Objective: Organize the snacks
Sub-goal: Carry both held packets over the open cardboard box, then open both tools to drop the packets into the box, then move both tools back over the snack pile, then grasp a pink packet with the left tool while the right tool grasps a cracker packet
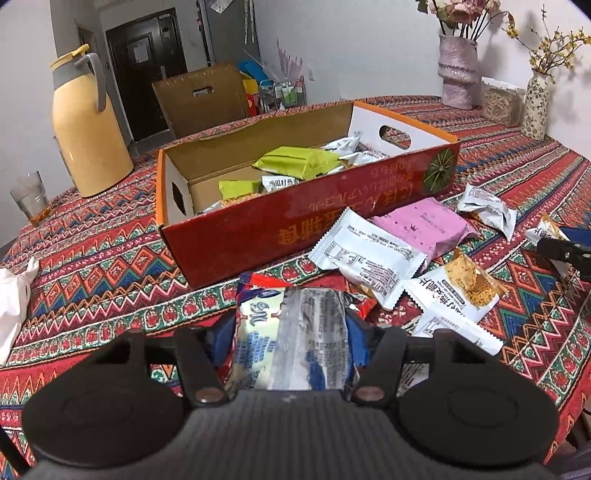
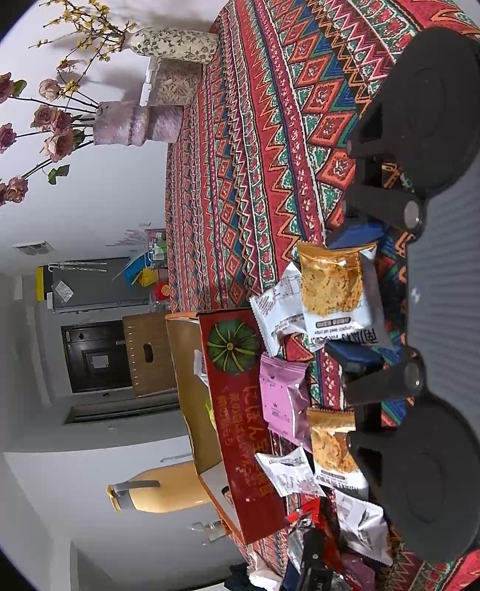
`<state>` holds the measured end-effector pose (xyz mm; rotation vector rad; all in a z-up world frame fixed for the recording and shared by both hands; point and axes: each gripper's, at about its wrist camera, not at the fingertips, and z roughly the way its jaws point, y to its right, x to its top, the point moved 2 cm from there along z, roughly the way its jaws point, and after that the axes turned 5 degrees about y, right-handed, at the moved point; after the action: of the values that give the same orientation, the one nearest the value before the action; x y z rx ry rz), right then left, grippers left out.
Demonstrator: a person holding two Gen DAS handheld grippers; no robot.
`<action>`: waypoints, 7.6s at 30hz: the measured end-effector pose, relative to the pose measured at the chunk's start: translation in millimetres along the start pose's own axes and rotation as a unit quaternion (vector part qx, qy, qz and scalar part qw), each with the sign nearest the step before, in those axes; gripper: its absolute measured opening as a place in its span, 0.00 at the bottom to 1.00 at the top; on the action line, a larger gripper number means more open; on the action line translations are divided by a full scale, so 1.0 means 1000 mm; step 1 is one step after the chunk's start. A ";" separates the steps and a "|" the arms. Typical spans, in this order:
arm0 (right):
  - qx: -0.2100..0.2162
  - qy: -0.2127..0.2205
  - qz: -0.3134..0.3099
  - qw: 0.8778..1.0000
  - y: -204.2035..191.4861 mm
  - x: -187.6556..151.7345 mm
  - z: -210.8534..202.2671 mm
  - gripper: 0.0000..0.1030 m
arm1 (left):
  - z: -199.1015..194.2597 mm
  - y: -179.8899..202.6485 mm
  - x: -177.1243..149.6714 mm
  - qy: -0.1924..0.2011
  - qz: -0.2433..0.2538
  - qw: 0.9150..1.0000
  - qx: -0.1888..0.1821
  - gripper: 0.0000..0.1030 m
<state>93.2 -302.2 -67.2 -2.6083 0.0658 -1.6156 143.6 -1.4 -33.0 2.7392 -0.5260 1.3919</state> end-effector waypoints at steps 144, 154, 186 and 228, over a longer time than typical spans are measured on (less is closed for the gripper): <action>0.065 0.076 -0.042 0.994 -0.084 0.097 0.023 1.00 | -0.051 -0.021 0.065 0.154 -0.190 0.961 0.126 1.00; 0.065 0.055 -0.037 0.996 -0.078 0.065 0.008 1.00 | -0.053 -0.023 0.022 0.112 -0.195 0.967 0.120 1.00; 0.050 -0.021 -0.022 0.998 -0.048 0.002 0.018 1.00 | -0.025 -0.001 -0.053 0.025 -0.176 0.979 0.103 0.61; 0.050 -0.093 -0.077 0.991 -0.116 0.008 0.063 1.00 | -0.016 -0.008 -0.033 0.069 -0.176 0.978 0.089 0.61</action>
<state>153.1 -184.5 -78.7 -2.7289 -0.2264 -1.3689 116.1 18.2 -48.4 2.6586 0.0947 1.5802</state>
